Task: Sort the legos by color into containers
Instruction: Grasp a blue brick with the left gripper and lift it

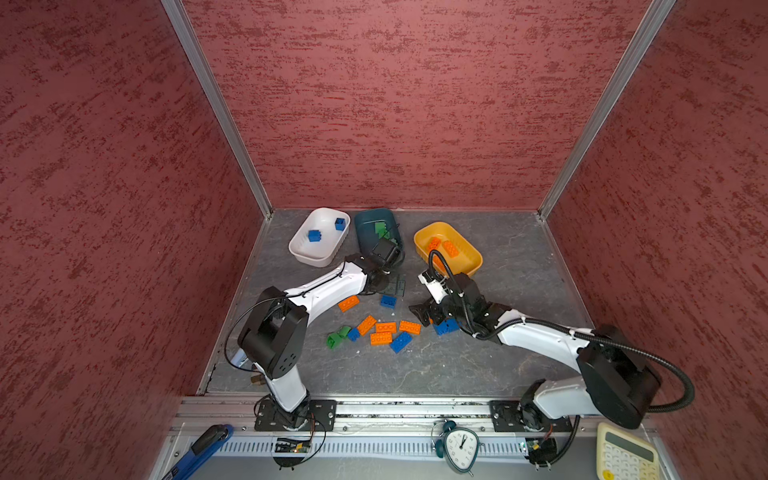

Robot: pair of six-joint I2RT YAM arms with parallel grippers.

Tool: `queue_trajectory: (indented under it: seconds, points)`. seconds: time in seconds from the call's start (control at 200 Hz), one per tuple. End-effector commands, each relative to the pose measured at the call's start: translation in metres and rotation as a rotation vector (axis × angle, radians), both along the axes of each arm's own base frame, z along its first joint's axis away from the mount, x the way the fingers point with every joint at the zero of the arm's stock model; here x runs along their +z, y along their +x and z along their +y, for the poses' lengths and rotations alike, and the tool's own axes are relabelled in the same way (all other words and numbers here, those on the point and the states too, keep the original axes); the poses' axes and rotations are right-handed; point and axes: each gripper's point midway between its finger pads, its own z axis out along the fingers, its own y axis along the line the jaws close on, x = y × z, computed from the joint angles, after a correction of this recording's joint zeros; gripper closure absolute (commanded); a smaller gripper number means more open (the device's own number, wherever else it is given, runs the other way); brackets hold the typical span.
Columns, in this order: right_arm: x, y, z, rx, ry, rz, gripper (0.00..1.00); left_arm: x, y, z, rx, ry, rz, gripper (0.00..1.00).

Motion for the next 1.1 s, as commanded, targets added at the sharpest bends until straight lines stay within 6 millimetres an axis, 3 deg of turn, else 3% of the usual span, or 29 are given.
queue_trajectory:
  seconds: [0.0,0.23,0.451,0.671,0.766,0.781,0.857,1.097]
  points:
    - [-0.022,-0.008,-0.010,0.039,-0.120,0.036,0.01,-0.023,-0.006,0.005,-0.034,0.053,0.060,0.05]
    - [-0.021,-0.018,0.001,0.140,-0.110,0.039,0.01,-0.049,-0.010,-0.006,-0.072,0.042,0.145,0.17]
    - [-0.024,-0.022,-0.001,0.192,-0.186,0.031,0.01,-0.071,-0.016,-0.010,-0.071,0.034,0.205,0.29]
    - [-0.026,-0.026,-0.002,0.225,-0.224,0.023,0.01,-0.076,-0.012,-0.005,-0.038,0.064,0.199,0.47]
    - [-0.025,-0.026,-0.001,0.236,-0.235,0.025,0.01,-0.069,-0.008,-0.002,-0.019,0.053,0.175,0.53]
    - [-0.033,-0.027,-0.002,0.239,-0.249,0.044,0.01,-0.067,-0.007,-0.001,-0.014,0.048,0.171,0.53]
    - [-0.036,-0.028,0.000,0.253,-0.260,0.050,0.01,-0.055,-0.003,0.002,0.004,0.018,0.135,0.55]
    - [-0.035,-0.029,0.010,0.289,-0.259,0.048,0.02,0.002,0.025,0.034,0.134,-0.092,-0.015,0.58]
